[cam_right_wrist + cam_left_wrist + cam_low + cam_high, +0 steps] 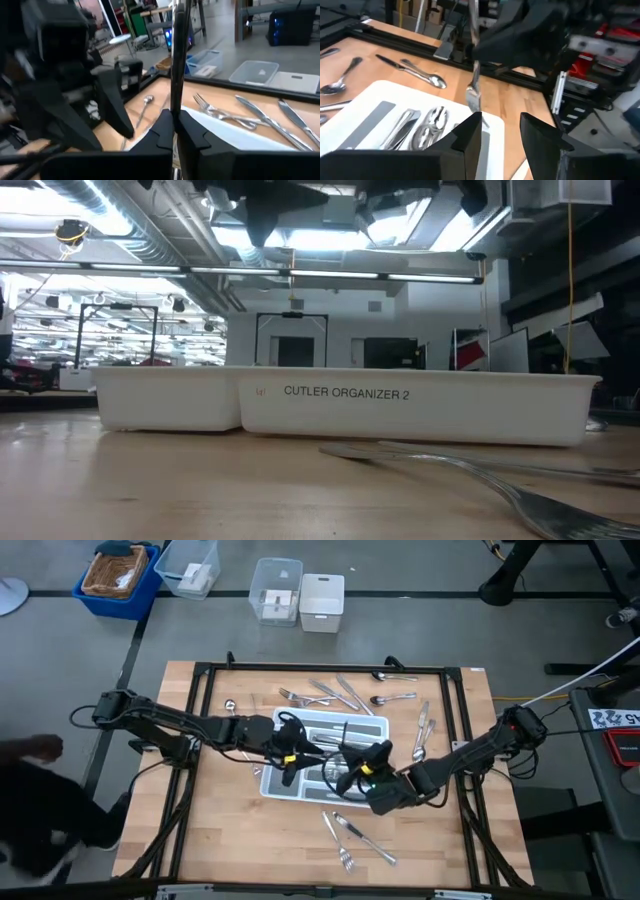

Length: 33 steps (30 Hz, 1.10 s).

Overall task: Sort silverware
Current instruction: Put the fork into the organizer tray

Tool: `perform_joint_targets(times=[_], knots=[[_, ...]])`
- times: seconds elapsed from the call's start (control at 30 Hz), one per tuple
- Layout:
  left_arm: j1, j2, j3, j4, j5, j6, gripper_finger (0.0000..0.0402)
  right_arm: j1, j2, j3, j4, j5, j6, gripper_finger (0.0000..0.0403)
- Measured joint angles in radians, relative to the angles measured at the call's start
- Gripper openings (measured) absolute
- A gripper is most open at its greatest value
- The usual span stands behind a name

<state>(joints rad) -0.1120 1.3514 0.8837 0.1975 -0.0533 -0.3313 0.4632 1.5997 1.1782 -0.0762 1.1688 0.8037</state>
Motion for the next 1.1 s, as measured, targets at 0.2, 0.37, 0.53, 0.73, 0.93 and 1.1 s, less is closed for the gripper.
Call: perform_joint_targets(times=[0.2, 0.37, 0.53, 0.73, 0.93, 1.1], knots=[[0.0, 0.0, 0.0, 0.0, -0.024, -0.006, 0.0125, -0.029, 0.0, 0.0, 0.119, 0.001, -0.088, 0.0005], [0.0, 0.0, 0.0, -0.005, -0.093, -0.007, 0.0125, -0.067, 0.0, 0.0, 0.2, -0.021, -0.15, 0.0005], [0.001, 0.0, 0.0, 0.002, -0.151, -0.009, 0.0125, -0.107, 0.0, 0.0, 0.261, -0.091, -0.19, 0.0005], [0.004, 0.0, 0.0, -0.005, -0.265, -0.008, 0.0125, -0.137, 0.0, 0.0, 0.298, -0.149, -0.223, 0.0005], [0.003, 0.014, 0.0, -0.004, -0.294, 0.038, 0.0096, -0.138, 0.0, 0.0, 0.312, -0.152, -0.263, 0.0005], [0.003, 0.054, 0.0, 0.01, -0.295, 0.04, 0.003, -0.138, 0.0, -0.001, 0.301, -0.168, -0.266, 0.0005]])
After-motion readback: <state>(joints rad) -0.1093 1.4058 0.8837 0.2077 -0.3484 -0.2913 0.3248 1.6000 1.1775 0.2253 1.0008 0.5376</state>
